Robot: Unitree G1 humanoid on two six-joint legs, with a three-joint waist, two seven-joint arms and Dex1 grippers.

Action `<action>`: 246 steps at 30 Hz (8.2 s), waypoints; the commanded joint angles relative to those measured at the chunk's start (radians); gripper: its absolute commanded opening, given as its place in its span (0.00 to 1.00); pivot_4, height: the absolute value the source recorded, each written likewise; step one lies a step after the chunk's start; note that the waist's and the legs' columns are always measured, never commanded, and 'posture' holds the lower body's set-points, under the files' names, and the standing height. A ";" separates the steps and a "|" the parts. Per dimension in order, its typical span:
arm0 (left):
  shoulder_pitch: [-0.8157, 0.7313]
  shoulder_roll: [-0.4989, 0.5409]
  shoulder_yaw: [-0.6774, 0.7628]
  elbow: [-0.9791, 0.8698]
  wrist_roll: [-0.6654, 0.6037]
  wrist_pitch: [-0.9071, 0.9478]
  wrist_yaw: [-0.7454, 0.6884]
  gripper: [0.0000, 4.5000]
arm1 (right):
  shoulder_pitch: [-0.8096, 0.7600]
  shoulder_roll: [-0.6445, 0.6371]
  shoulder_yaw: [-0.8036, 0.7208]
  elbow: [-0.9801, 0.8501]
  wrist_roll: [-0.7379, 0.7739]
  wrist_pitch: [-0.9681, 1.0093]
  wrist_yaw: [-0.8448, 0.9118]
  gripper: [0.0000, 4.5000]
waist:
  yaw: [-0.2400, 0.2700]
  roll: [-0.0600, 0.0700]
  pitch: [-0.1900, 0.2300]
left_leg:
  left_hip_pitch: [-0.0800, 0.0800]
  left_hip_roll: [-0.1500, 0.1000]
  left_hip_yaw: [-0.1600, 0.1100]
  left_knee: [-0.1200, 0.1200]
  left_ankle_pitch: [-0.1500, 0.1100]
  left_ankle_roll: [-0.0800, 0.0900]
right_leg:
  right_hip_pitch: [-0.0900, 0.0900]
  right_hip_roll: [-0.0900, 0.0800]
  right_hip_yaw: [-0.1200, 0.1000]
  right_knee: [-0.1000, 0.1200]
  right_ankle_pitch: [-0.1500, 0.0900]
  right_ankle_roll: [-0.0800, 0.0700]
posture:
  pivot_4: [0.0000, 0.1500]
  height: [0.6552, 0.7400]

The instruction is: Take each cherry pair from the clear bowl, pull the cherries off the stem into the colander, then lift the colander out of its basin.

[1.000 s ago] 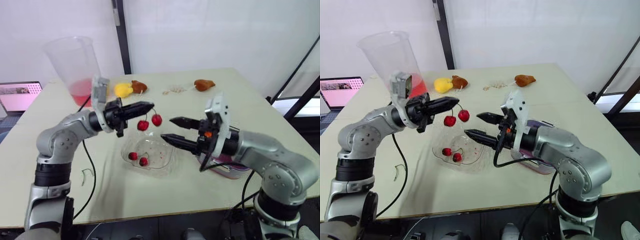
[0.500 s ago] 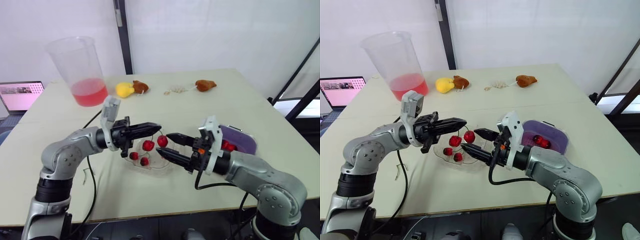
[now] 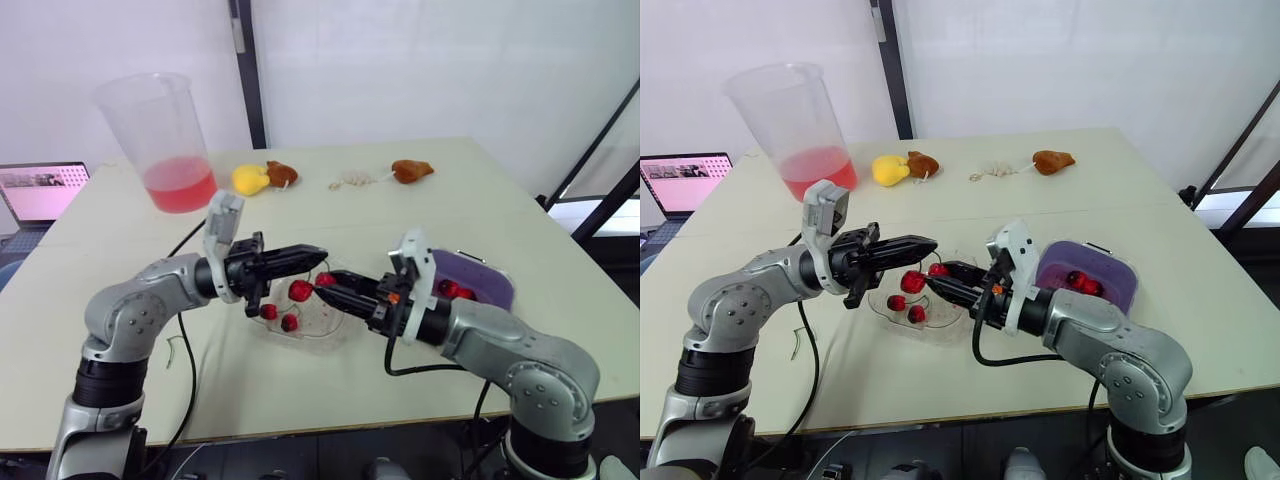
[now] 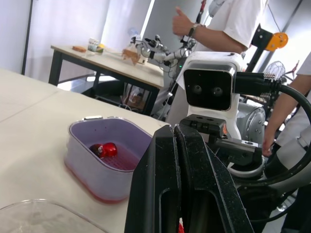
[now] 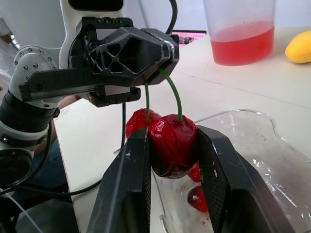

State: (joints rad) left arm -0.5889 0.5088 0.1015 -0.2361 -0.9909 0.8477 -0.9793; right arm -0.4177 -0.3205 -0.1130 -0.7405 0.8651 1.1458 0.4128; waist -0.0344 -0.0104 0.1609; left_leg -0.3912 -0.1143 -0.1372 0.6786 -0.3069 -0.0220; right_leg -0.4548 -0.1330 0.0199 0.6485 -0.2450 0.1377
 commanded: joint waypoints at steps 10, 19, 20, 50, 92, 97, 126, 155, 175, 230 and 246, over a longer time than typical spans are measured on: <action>-0.018 -0.004 0.004 0.007 0.008 -0.033 -0.006 0.00 | 0.037 -0.170 -0.003 -0.026 0.082 -0.022 0.019 0.30 | 0.018 0.000 0.000 | 0.000 0.000 0.000 0.001 0.000 0.000 | 0.001 0.000 0.000 0.000 0.000 0.000 | 1.00 1.00; -0.005 -0.005 0.011 0.014 0.027 -0.062 -0.003 0.00 | 0.059 -0.579 -0.181 0.106 0.041 -0.070 0.216 0.30 | 0.032 0.001 0.001 | 0.001 -0.001 0.000 0.003 -0.001 0.002 | 0.005 0.000 -0.001 -0.003 0.000 0.000 | 1.00 1.00; -0.001 -0.004 0.014 0.015 0.032 -0.069 -0.005 0.00 | 0.083 -0.691 -0.175 0.166 -0.044 -0.112 0.260 0.30 | 0.035 0.000 0.001 | 0.001 -0.001 0.000 0.004 -0.002 0.003 | 0.006 -0.001 -0.001 -0.003 0.000 0.000 | 1.00 1.00; 0.019 -0.062 -0.004 -0.022 0.058 -0.136 0.074 0.00 | -0.184 -0.394 -0.028 0.233 0.045 -0.072 0.237 0.99 | 0.045 -0.001 0.002 | 0.006 0.003 0.003 0.004 -0.004 0.003 | 0.011 0.001 -0.001 -0.006 0.000 0.000 | 1.00 1.00; -0.008 -0.098 -0.009 -0.019 0.069 -0.151 0.102 0.00 | -0.177 -0.035 0.084 0.183 0.241 0.009 -0.171 0.10 | 0.035 0.000 0.002 | 0.006 0.001 0.001 0.004 -0.004 0.003 | 0.010 0.001 -0.002 -0.005 0.000 0.000 | 1.00 1.00; -0.009 -0.105 -0.008 -0.022 0.071 -0.154 0.107 0.00 | -0.171 -0.048 0.092 0.183 0.251 0.027 -0.171 0.10 | 0.034 0.000 0.002 | 0.006 0.001 0.001 0.004 -0.004 0.003 | 0.010 0.001 -0.002 -0.005 0.000 0.000 | 1.00 1.00; -0.038 -0.142 -0.018 -0.001 0.077 -0.175 0.104 0.00 | -0.121 -0.191 0.043 0.250 0.428 0.183 -0.303 0.10 | 0.039 0.000 0.002 | 0.006 0.001 0.001 0.003 -0.004 0.003 | 0.011 0.001 -0.002 -0.007 0.000 0.000 | 1.00 1.00; 0.122 0.045 0.106 0.006 0.109 -0.187 0.080 0.00 | -0.012 -0.866 0.095 0.448 -0.211 -0.238 0.373 0.94 | 0.047 0.001 0.003 | 0.004 0.003 0.003 0.003 -0.006 0.007 | 0.013 0.001 -0.002 -0.017 0.003 0.003 | 1.00 1.00; 0.542 0.279 0.322 0.082 0.262 -0.264 0.056 0.00 | -0.356 -0.523 0.202 0.269 0.037 -0.116 0.377 0.99 | 0.045 0.003 0.004 | 0.004 0.004 0.003 0.001 -0.007 0.007 | 0.012 0.003 -0.002 -0.018 0.004 0.001 | 1.00 1.00; 0.235 0.445 0.197 0.048 0.272 -0.413 -0.321 0.99 | -0.837 -0.076 0.645 0.672 -0.231 0.360 0.143 1.00 | 0.011 0.004 0.005 | 0.002 0.005 0.003 0.000 -0.006 0.005 | 0.008 0.003 -0.003 -0.016 0.004 0.001 | 1.00 1.00; 0.241 0.452 0.187 0.044 0.308 -0.413 -0.252 1.00 | -0.792 0.025 0.848 0.865 -0.466 0.142 0.236 0.39 | -0.012 0.004 0.005 | 0.002 0.005 0.001 -0.001 -0.006 0.005 | 0.007 0.004 -0.003 -0.015 0.004 0.001 | 1.00 1.00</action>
State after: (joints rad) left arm -0.3293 0.9536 0.2626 -0.1705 -0.6822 0.4492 -1.2354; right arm -1.2054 -0.3002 0.7314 0.1350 0.4197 1.2997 0.6324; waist -0.0467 -0.0060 0.1656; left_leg -0.3890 -0.1092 -0.1358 0.6779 -0.3130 -0.0173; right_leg -0.4478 -0.1290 0.0164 0.6335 -0.2409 0.1386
